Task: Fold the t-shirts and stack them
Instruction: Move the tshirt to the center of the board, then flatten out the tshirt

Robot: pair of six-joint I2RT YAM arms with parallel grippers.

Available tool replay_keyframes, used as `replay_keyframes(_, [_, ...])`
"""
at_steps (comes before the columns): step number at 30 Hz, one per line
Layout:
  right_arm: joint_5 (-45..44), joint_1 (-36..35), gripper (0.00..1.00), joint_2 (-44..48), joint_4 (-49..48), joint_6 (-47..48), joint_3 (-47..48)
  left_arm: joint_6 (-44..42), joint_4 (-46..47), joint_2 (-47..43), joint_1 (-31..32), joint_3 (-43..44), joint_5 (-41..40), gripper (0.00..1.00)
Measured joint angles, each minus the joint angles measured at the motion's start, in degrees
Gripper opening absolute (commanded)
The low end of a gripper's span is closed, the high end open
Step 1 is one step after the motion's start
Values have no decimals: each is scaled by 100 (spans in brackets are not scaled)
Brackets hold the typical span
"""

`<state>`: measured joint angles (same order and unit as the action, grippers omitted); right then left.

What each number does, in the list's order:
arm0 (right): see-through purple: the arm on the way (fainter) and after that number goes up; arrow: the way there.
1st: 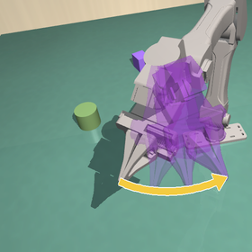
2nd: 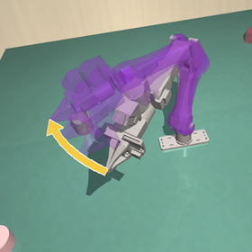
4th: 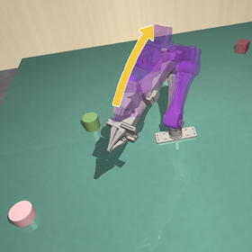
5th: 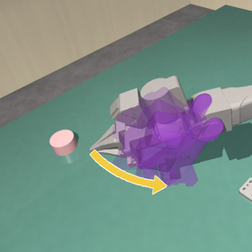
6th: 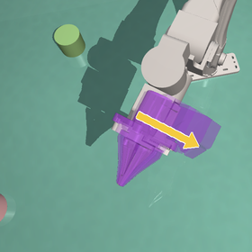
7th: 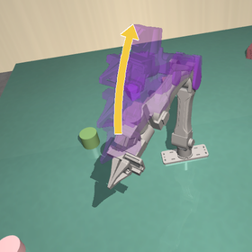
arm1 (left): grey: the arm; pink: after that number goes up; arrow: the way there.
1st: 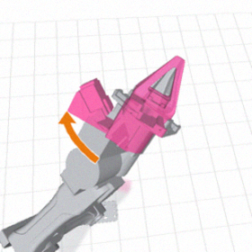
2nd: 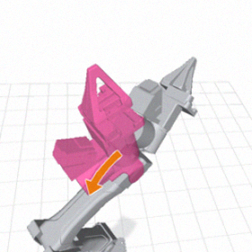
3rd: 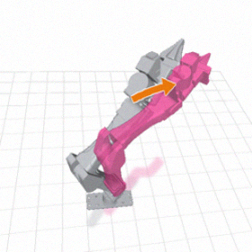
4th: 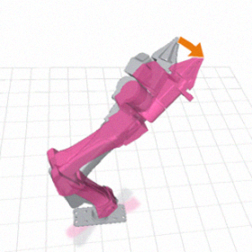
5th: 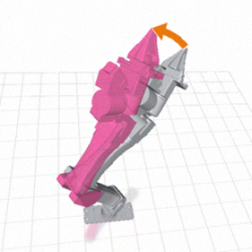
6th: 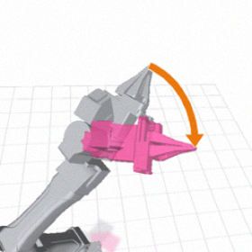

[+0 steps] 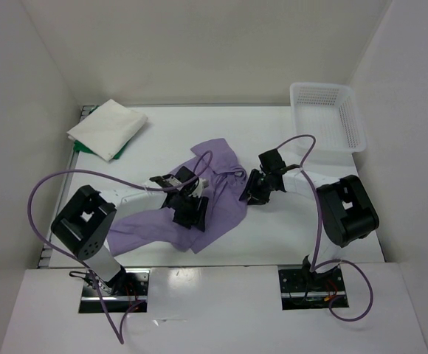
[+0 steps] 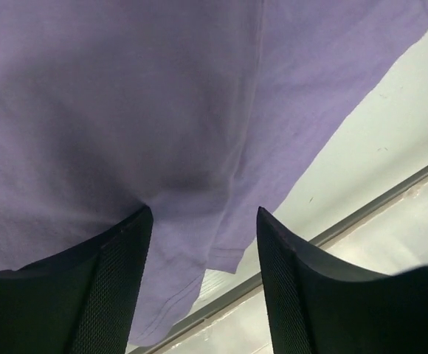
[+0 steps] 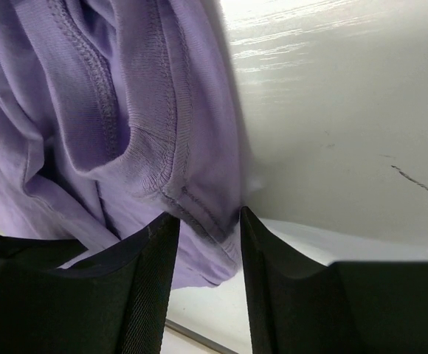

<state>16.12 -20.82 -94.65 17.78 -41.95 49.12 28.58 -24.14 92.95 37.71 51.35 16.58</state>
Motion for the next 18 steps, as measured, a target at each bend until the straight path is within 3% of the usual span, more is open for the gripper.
replay_keyframes(1, [13, 0, 46, -2, -17, -4, 0, -2, 2, 7, 20, 9, -11, 67])
replay_keyframes(5, [50, 0, 41, -2, -63, -17, 0, 11, 35, 111, 92, 52, -94, 42])
replay_keyframes(6, [57, 0, 37, -2, -66, -17, 0, 15, 42, 140, 96, 59, -129, 30])
replay_keyframes(10, [66, 0, 22, -2, -81, -35, 0, 48, 61, 212, 103, 81, -297, 10])
replay_keyframes(14, [63, 0, 9, -2, -118, -57, 0, 133, 35, 212, 136, 116, -496, 0])
replay_keyframes(18, [-20, 0, 5, -2, -101, -59, 4, 151, -131, 155, 125, 284, -645, 0])
